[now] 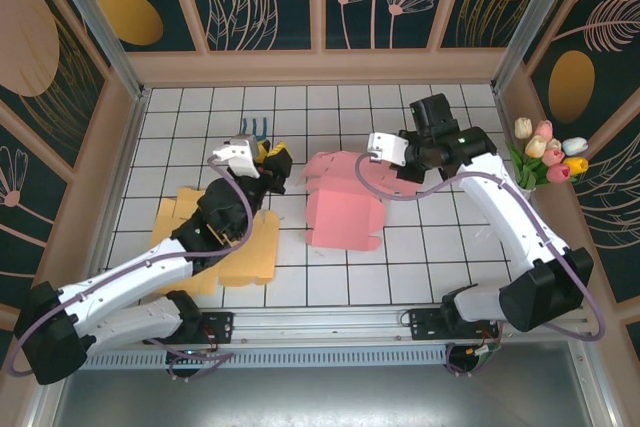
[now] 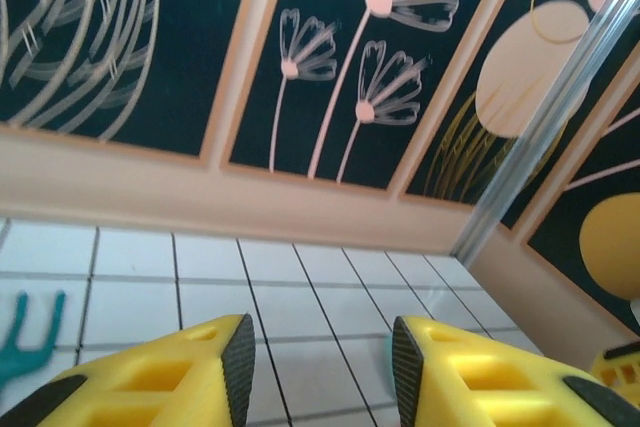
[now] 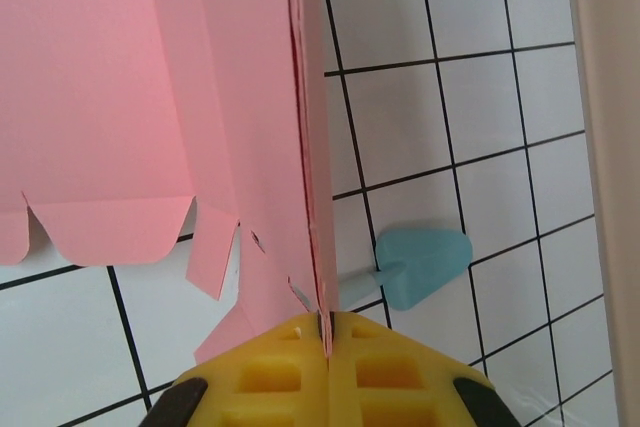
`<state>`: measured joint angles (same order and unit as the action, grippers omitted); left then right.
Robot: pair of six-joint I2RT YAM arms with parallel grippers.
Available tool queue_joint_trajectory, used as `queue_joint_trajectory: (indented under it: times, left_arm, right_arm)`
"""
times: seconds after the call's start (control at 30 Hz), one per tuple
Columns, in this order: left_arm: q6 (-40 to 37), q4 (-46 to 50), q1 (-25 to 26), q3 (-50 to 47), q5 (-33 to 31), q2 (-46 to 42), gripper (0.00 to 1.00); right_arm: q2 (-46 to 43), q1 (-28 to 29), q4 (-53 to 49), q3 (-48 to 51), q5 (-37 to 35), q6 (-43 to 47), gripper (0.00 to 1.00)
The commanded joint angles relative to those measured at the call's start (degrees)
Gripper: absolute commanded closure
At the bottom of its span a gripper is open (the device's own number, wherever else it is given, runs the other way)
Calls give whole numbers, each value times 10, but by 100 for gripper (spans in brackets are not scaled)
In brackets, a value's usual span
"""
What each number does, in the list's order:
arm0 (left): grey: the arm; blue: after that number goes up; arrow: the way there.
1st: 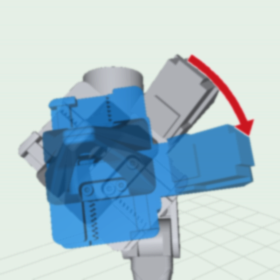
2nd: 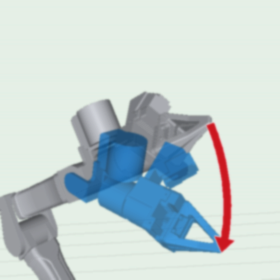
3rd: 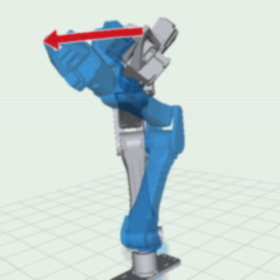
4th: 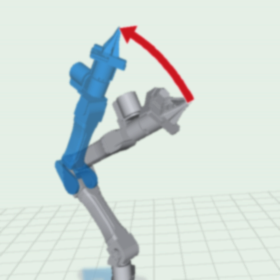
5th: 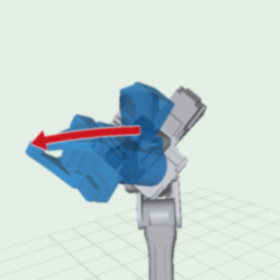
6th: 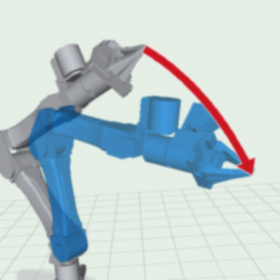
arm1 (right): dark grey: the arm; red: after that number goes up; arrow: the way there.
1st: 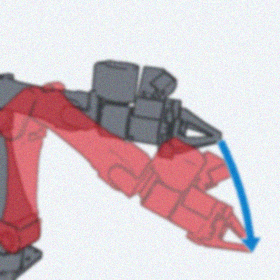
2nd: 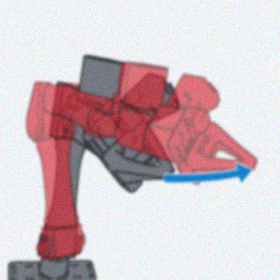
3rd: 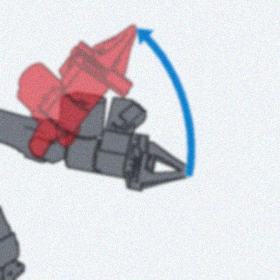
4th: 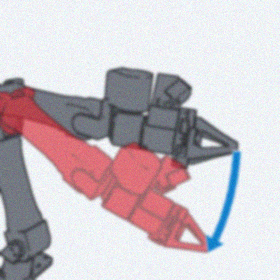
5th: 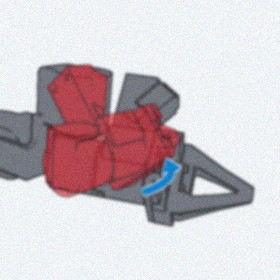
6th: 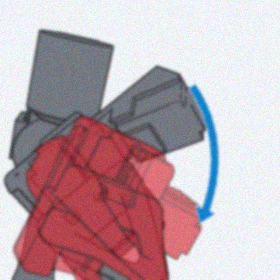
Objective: Fold the paper box
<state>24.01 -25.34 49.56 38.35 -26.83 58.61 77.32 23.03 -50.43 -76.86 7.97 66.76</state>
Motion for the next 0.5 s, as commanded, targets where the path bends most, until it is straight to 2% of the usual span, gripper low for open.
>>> queue_joint_trajectory:
  times: [0.0,0.27,0.33,0.47]
  left_arm:
    - [83,57,2,5,52,21,59]
    - [185,5,3,-2,172,104,67]
    - [194,-9,2,-5,177,119,68]
    - [185,11,2,9,145,166,70]
  right_arm:
    - [32,10,-30,-21,-31,-19,100]
    - [105,9,-17,-22,-39,-37,100]
    - [117,7,-10,-17,-43,-32,100]
    - [120,3,11,-2,-37,-21,100]
